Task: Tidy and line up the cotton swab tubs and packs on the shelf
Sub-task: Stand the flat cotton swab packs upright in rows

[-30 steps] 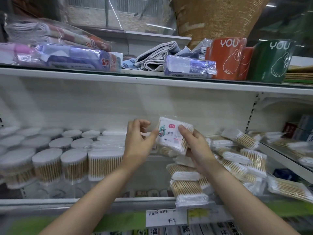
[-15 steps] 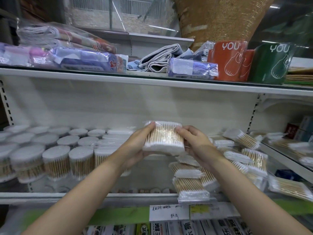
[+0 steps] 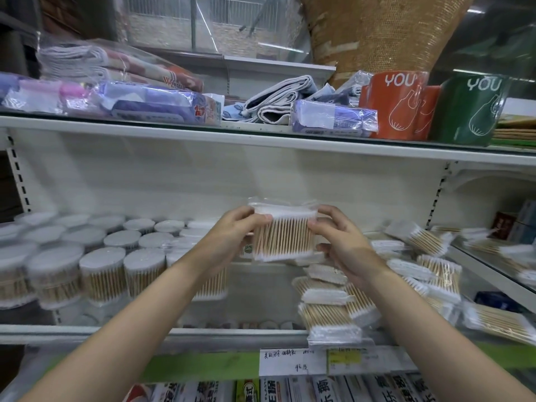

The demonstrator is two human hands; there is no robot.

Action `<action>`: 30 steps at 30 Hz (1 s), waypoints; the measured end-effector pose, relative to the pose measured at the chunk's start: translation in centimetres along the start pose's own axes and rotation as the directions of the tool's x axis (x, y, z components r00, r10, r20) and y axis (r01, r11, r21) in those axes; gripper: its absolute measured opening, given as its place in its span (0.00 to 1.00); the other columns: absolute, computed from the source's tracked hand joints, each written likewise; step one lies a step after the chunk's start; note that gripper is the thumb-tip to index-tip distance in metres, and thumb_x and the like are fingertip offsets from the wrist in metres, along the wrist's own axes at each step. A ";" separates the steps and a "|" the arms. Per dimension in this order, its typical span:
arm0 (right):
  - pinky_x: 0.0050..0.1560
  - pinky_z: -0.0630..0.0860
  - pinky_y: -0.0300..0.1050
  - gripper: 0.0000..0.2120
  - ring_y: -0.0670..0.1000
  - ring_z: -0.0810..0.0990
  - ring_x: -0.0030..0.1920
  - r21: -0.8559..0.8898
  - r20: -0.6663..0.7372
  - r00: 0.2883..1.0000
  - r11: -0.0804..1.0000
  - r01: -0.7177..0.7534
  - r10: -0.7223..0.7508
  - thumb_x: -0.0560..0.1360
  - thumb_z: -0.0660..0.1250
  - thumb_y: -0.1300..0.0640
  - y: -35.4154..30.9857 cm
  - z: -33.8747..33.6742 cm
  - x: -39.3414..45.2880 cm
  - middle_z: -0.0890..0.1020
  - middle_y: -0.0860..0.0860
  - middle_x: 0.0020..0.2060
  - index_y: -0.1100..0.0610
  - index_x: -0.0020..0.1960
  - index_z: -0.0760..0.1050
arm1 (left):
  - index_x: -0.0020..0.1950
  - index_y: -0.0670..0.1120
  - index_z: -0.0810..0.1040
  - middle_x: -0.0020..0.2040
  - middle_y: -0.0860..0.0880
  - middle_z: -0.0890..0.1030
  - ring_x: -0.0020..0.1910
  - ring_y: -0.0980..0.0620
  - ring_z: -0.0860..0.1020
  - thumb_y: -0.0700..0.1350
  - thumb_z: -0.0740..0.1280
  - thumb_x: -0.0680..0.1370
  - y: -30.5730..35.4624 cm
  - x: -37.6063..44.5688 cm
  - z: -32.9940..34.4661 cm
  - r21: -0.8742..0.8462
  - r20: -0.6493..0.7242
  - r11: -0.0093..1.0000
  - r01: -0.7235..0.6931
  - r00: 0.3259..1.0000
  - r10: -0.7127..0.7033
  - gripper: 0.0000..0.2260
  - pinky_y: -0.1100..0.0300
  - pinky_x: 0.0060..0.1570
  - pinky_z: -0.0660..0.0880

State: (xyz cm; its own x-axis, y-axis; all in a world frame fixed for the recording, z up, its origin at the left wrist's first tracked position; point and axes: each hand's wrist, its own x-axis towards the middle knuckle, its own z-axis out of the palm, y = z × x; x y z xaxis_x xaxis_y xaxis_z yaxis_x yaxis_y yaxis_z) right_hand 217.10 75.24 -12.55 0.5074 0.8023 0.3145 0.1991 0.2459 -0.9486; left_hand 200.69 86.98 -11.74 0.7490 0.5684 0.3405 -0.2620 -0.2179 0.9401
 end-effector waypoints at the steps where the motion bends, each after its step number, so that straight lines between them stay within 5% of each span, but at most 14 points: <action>1: 0.41 0.71 0.40 0.10 0.50 0.77 0.51 -0.052 -0.049 0.999 0.999 0.012 -0.015 0.75 0.67 0.58 0.0 0.2 0.2 0.80 0.52 0.52 0.53 0.55 0.73 | 0.49 0.39 0.77 0.44 0.46 0.80 0.46 0.49 0.79 0.46 0.67 0.76 0.1 0.0 0.0 0.077 -0.025 0.996 -0.034 0.999 0.036 0.10 0.54 0.49 0.72; 5: 0.48 0.76 0.42 0.13 0.49 0.78 0.52 -0.171 -0.052 0.995 0.982 0.080 -0.090 0.72 0.70 0.49 -0.3 1.7 0.1 0.78 0.48 0.48 0.53 0.52 0.72 | 0.46 0.40 0.75 0.40 0.48 0.77 0.40 0.53 0.77 0.50 0.69 0.75 0.3 0.1 0.6 0.260 -0.179 0.959 -0.113 0.970 0.163 0.13 0.60 0.40 0.74; 9: 0.54 0.78 0.52 0.29 0.52 0.81 0.52 -0.255 0.115 0.993 0.966 0.043 -0.014 0.62 0.72 0.36 -0.6 3.0 0.4 0.81 0.53 0.50 0.52 0.55 0.72 | 0.49 0.39 0.77 0.44 0.46 0.79 0.44 0.51 0.81 0.50 0.66 0.77 1.0 0.4 1.2 0.199 -0.046 0.974 -0.104 0.992 0.115 0.13 0.57 0.50 0.80; 12: 0.54 0.78 0.60 0.19 0.58 0.83 0.50 -0.231 0.088 0.996 0.973 0.025 -0.005 0.68 0.74 0.47 -0.3 3.0 1.8 0.83 0.59 0.48 0.55 0.52 0.75 | 0.47 0.42 0.78 0.43 0.47 0.80 0.41 0.51 0.80 0.45 0.65 0.78 1.2 1.7 0.2 0.339 -0.051 0.938 -0.073 0.994 0.096 0.07 0.59 0.47 0.78; 15: 0.53 0.80 0.57 0.08 0.56 0.83 0.47 -0.193 0.147 0.988 0.981 -0.009 0.038 0.72 0.71 0.61 0.0 2.9 3.3 0.83 0.57 0.47 0.55 0.50 0.76 | 0.51 0.49 0.75 0.52 0.50 0.74 0.48 0.54 0.75 0.42 0.68 0.75 1.0 3.5 -1.8 0.698 -0.047 0.709 -0.102 0.981 0.187 0.06 0.70 0.43 0.73; 19: 0.48 0.80 0.52 0.12 0.54 0.82 0.43 -0.234 0.199 0.974 0.971 -0.057 0.105 0.70 0.71 0.67 1.1 3.4 5.0 0.82 0.55 0.43 0.57 0.52 0.75 | 0.63 0.49 0.72 0.63 0.49 0.70 0.66 0.49 0.62 0.45 0.69 0.74 0.5 5.3 -3.4 0.919 0.082 0.376 -0.118 0.990 0.112 0.18 0.56 0.63 0.64; 22: 0.47 0.78 0.49 0.14 0.51 0.79 0.42 -0.365 0.178 0.980 0.931 -0.015 0.085 0.69 0.72 0.68 2.6 3.7 6.4 0.79 0.52 0.41 0.56 0.48 0.72 | 0.58 0.49 0.76 0.58 0.49 0.76 0.61 0.47 0.70 0.48 0.69 0.74 -0.2 6.0 -3.6 0.975 0.155 0.152 -0.161 0.987 0.051 0.13 0.55 0.57 0.65; 24: 0.48 0.76 0.48 0.15 0.51 0.77 0.44 -0.564 0.184 0.982 0.823 0.076 0.035 0.68 0.73 0.65 3.6 4.1 7.0 0.78 0.51 0.43 0.54 0.49 0.71 | 0.56 0.50 0.76 0.56 0.50 0.77 0.58 0.48 0.72 0.51 0.69 0.73 -1.0 6.2 -3.7 0.984 0.169 0.046 -0.170 0.985 0.023 0.13 0.55 0.55 0.64; 27: 0.56 0.70 0.47 0.19 0.54 0.70 0.56 -0.857 0.242 0.969 0.458 0.235 -0.045 0.68 0.74 0.55 5.2 5.1 7.3 0.73 0.54 0.53 0.54 0.55 0.70 | 0.55 0.50 0.76 0.55 0.49 0.76 0.58 0.48 0.71 0.54 0.70 0.73 -2.5 6.4 -3.6 0.986 0.163 -0.041 -0.164 0.986 -0.018 0.14 0.54 0.56 0.64; 30: 0.60 0.68 0.49 0.21 0.54 0.65 0.59 -0.900 0.231 0.972 0.373 0.225 -0.029 0.69 0.73 0.48 4.7 5.1 7.3 0.67 0.52 0.55 0.49 0.58 0.69 | 0.56 0.50 0.76 0.57 0.48 0.75 0.60 0.47 0.70 0.55 0.70 0.73 -2.6 6.8 -3.4 0.988 0.136 -0.069 -0.139 0.990 -0.047 0.15 0.52 0.58 0.65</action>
State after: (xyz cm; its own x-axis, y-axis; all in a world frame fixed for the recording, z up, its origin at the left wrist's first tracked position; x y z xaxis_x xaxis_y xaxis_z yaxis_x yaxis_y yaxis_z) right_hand 217.43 85.03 -14.87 0.2938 0.8989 0.3252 0.9431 -0.2172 -0.2519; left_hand 204.39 94.08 -11.82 0.8364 0.4648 0.2907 0.5150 -0.8478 -0.1262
